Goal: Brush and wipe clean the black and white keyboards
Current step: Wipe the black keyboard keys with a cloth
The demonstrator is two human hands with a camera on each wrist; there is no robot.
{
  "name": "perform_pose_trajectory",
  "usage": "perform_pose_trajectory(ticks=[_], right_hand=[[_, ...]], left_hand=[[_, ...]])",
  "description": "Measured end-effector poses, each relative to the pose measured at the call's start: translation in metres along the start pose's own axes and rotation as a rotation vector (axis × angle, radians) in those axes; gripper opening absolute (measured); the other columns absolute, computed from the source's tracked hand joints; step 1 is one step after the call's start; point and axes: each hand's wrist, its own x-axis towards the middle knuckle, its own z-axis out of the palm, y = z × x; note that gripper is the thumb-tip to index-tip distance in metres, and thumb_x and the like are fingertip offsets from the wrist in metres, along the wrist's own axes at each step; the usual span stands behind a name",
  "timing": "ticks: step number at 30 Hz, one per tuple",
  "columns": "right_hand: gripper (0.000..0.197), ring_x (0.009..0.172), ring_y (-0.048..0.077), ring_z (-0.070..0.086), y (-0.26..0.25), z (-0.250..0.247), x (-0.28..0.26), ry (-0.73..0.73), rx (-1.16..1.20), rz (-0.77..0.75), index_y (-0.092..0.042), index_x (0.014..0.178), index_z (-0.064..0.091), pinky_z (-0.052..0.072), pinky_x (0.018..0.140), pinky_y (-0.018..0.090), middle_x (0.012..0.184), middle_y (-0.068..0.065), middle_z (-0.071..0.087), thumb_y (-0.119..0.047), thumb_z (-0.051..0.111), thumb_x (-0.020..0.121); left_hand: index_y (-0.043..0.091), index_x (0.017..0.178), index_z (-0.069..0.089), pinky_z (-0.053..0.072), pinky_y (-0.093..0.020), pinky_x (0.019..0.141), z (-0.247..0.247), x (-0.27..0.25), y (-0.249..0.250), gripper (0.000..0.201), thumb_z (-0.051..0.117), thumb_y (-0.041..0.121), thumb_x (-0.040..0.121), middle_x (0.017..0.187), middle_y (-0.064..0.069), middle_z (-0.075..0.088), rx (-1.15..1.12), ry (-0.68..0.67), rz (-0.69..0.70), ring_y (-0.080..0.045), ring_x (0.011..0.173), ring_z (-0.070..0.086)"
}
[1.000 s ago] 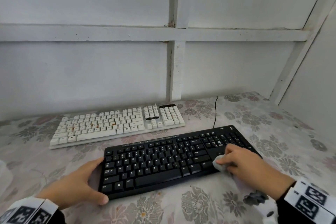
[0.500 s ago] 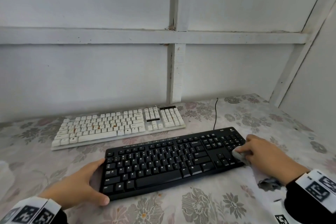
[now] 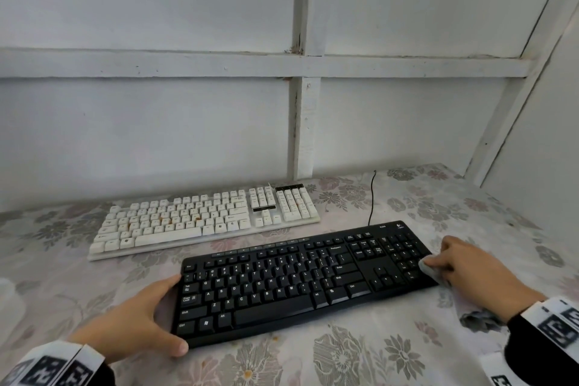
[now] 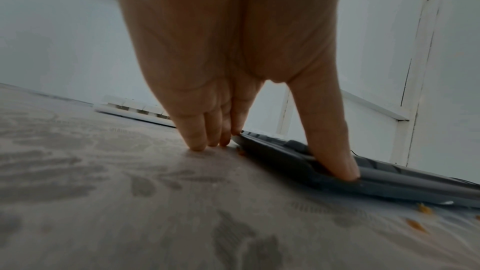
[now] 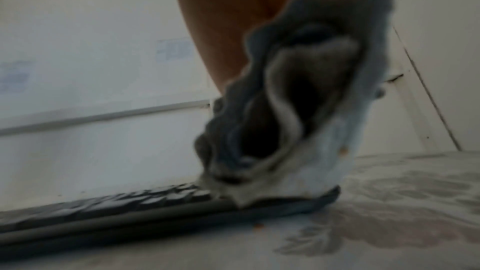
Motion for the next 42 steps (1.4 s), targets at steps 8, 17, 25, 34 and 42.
perform_pose_trajectory(ticks=[8,17,25,34,42], right_hand=[[0.024,0.064,0.004,0.043,0.001,0.014,-0.007,0.039,0.144,0.035,-0.013,0.075,0.067,0.032,0.054,0.018,0.077,-0.005,0.047,-0.027,0.056,0.092],[0.021,0.068,0.01,0.049,0.023,0.01,-0.005,0.01,0.055,0.143,-0.02,0.081,0.074,0.031,0.056,0.022,0.077,-0.005,0.044,-0.013,0.056,0.089],[0.026,0.067,0.009,0.049,0.054,0.018,-0.015,-0.045,0.032,0.214,-0.024,0.086,0.074,0.035,0.059,0.023,0.077,-0.004,0.044,-0.006,0.056,0.085],[0.061,0.081,0.008,0.055,0.041,0.006,-0.029,0.11,0.49,0.1,-0.061,0.079,0.054,0.038,0.071,0.009,0.087,-0.005,0.058,-0.002,0.062,0.086],[0.054,0.088,0.007,0.055,0.008,0.0,-0.023,0.018,0.575,-0.116,-0.06,0.092,0.057,0.039,0.076,0.013,0.093,-0.008,0.059,-0.006,0.057,0.09]], left_hand=[[0.025,0.144,0.022,0.035,-0.014,0.09,0.0,-0.001,0.001,0.145,0.086,0.051,0.016,0.118,0.028,0.038,0.0,-0.001,0.005,0.001,0.115,0.04],[0.025,0.145,0.019,0.029,-0.026,0.109,-0.001,-0.001,0.0,0.146,0.088,0.055,0.021,0.139,0.016,0.033,0.07,0.026,0.014,-0.004,0.128,0.034],[0.026,0.143,0.022,0.028,-0.026,0.11,-0.001,-0.002,0.002,0.138,0.091,0.048,0.026,0.135,0.021,0.036,0.055,0.007,0.013,-0.003,0.127,0.035],[0.024,0.145,0.022,0.027,-0.029,0.112,0.0,-0.008,0.008,0.145,0.087,0.058,0.019,0.14,0.015,0.037,0.074,0.03,0.007,-0.005,0.128,0.037],[0.034,0.145,0.021,0.035,-0.028,0.105,0.008,-0.02,0.013,0.123,0.083,0.059,0.042,0.14,0.019,0.039,0.25,0.095,-0.124,-0.003,0.121,0.043]])
